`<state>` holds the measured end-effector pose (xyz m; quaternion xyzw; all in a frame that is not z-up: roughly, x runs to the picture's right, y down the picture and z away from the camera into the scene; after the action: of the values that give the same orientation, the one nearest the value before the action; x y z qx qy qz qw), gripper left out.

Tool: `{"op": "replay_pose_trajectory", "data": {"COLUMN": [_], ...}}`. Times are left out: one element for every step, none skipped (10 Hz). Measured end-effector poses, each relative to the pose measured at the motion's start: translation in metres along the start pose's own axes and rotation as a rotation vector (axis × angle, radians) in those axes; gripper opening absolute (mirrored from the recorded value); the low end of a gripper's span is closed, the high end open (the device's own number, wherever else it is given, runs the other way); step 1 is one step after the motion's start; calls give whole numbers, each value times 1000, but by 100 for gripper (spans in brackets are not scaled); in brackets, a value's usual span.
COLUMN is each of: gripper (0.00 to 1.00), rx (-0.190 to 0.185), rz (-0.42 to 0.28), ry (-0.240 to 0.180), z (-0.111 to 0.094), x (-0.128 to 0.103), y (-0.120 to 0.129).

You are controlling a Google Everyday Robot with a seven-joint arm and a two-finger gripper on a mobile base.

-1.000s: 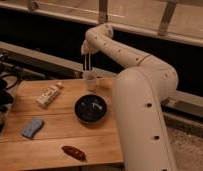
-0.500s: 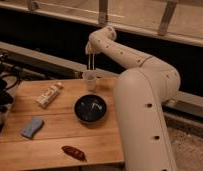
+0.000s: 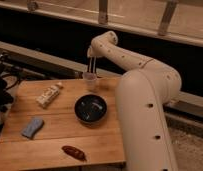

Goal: Place the eraser in the ceramic cup

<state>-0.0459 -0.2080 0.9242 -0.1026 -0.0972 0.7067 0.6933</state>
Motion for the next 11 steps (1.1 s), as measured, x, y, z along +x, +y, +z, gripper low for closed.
{"op": "replay_pose_trajectory", "data": {"gripper": [0,0,0,0,0,0,0,0,0,0,0], "rx": [-1,-3,-8,-17,-24,-24,-22,-20,-14,-8,-5], "rz": [7,14,19,23,29,36,42,45,53,60,65], "ry": [9,17,26,34,39,46,50,56,68,75,77], "z": [2,3,5,7,9,13,17,20,27,34,38], "x": [6,12,19,24,27,32,35,37,41,43,43], "y": [-1,-2,0,5,8,8,7,6,6,4,2]}}
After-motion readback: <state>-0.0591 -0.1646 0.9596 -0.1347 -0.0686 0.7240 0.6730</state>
